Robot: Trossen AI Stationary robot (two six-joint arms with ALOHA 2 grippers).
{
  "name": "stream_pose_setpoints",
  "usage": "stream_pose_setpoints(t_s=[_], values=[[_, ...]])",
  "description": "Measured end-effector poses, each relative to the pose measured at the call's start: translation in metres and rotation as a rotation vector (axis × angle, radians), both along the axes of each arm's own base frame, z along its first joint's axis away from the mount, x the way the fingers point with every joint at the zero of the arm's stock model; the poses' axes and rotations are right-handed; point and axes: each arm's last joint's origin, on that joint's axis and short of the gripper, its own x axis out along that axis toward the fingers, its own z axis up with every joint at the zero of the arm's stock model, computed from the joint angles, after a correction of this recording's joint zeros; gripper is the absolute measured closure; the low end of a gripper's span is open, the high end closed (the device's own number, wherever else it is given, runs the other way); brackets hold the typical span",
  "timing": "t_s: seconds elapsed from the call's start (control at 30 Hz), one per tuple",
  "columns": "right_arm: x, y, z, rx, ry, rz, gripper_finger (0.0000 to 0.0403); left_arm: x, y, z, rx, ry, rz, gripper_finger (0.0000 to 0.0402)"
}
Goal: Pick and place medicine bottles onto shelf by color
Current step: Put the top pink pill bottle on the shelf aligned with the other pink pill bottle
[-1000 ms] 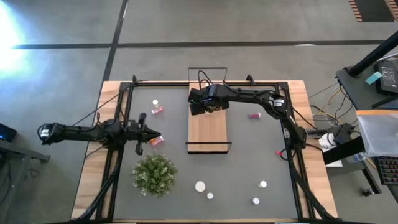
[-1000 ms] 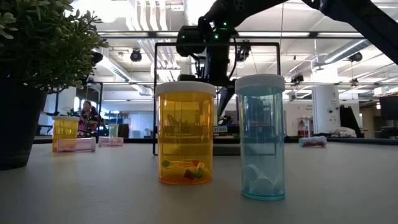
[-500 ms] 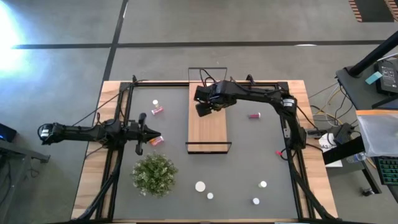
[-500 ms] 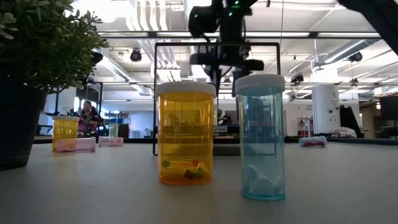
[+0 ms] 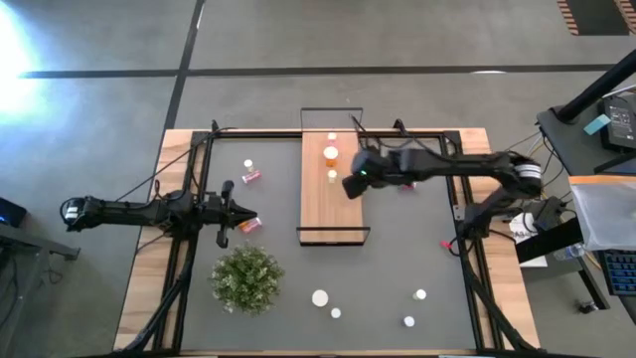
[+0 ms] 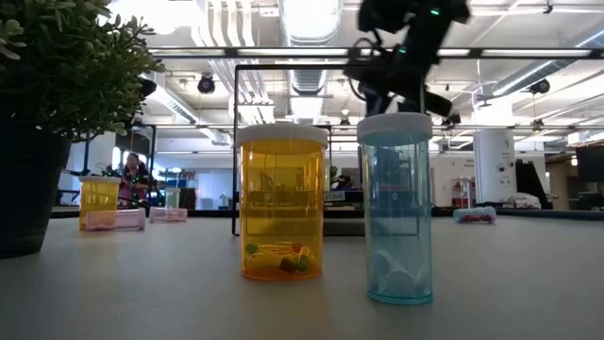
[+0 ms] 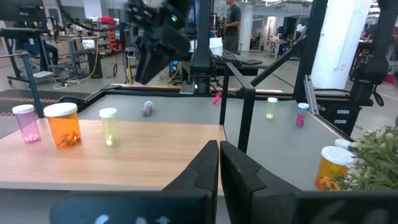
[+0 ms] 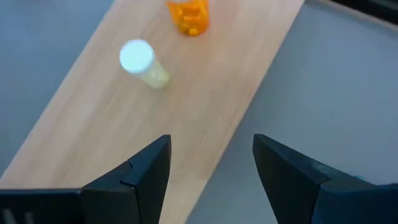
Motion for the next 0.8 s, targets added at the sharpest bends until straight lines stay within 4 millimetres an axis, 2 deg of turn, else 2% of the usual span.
stream_pose_setpoints(t_s=[0.2, 0.37, 0.57, 0.8], values=[[-0.043, 0.01, -0.028, -0.071, -0.13, 0.035, 0.0187, 0.0, 0.0, 0.0, 0.0, 0.0, 0.0, 0.0402], [-0.072, 0.017, -0.043, -0.141, -0.262, 0.093, 0.0187, 0.0, 0.0, 0.0, 0.0, 0.0, 0.0, 0.0402], [-0.099, 0.024, -0.056, -0.208, -0.389, 0.136, 0.0187, 0.0, 0.0, 0.0, 0.0, 0.0, 0.0, 0.0402], [-0.121, 0.028, -0.07, -0.253, -0.449, 0.161, 0.0187, 0.0, 0.0, 0.0, 0.0, 0.0, 0.0, 0.0402]])
